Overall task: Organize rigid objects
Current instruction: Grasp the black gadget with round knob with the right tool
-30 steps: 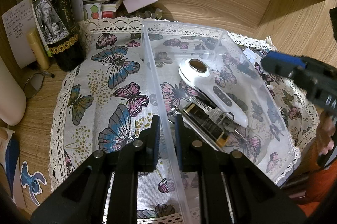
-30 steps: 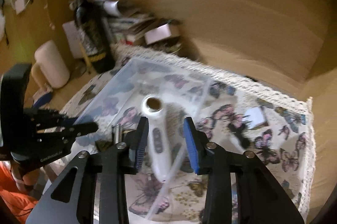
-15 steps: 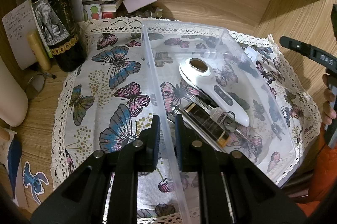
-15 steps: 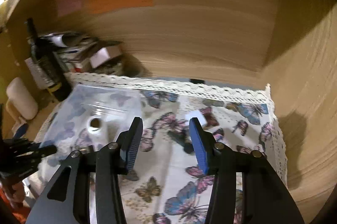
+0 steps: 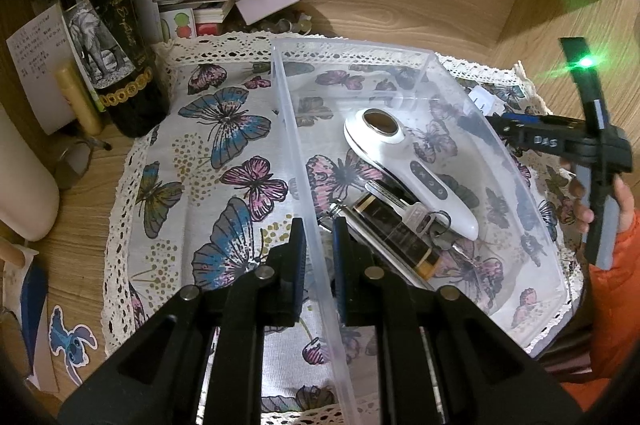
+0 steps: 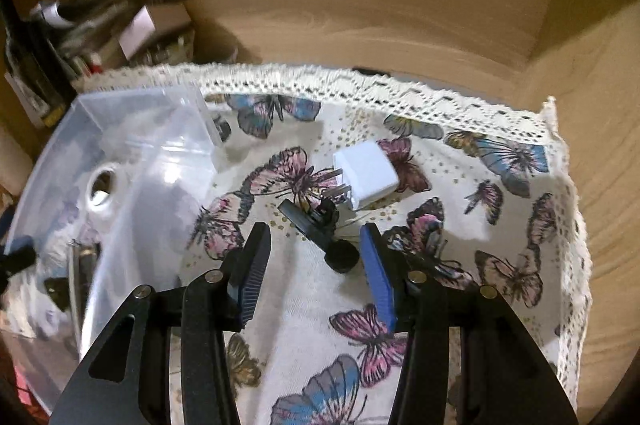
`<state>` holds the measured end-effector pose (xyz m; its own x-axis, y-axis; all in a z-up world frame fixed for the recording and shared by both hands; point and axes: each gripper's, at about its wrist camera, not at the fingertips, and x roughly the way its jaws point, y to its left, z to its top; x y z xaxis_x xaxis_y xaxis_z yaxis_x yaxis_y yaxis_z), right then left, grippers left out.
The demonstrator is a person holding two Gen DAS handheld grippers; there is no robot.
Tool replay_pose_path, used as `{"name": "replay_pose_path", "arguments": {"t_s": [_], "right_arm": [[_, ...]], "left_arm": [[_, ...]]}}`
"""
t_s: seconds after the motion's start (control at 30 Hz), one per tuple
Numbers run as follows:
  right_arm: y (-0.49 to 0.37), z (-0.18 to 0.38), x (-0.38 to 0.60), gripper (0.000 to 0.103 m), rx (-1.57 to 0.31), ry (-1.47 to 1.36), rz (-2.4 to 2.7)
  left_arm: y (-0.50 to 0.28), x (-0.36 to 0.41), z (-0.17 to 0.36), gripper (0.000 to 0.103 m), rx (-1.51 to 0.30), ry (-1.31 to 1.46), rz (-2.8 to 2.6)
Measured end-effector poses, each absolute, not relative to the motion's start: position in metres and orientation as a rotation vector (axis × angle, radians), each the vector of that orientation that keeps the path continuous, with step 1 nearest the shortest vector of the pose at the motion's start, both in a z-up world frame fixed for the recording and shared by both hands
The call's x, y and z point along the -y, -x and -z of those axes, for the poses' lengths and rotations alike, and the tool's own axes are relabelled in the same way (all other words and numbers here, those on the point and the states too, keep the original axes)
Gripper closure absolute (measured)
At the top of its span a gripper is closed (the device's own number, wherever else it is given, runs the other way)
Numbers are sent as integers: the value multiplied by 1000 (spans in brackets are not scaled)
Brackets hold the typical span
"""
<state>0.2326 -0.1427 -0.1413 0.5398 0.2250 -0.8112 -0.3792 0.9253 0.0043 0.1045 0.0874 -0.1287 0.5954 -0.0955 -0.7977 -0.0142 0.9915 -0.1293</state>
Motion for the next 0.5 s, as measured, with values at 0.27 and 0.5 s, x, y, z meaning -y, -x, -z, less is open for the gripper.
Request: {"name": "replay_pose_path", "arguments": {"t_s": [0.27, 0.5], "right_arm": [[-258, 164, 133, 60, -995, 235, -338], [-258, 163, 136, 77, -986, 218, -358]], "left_arm": [[-104, -87, 129, 91, -931, 122, 43], [-104, -87, 129, 91, -929, 117, 41]]}}
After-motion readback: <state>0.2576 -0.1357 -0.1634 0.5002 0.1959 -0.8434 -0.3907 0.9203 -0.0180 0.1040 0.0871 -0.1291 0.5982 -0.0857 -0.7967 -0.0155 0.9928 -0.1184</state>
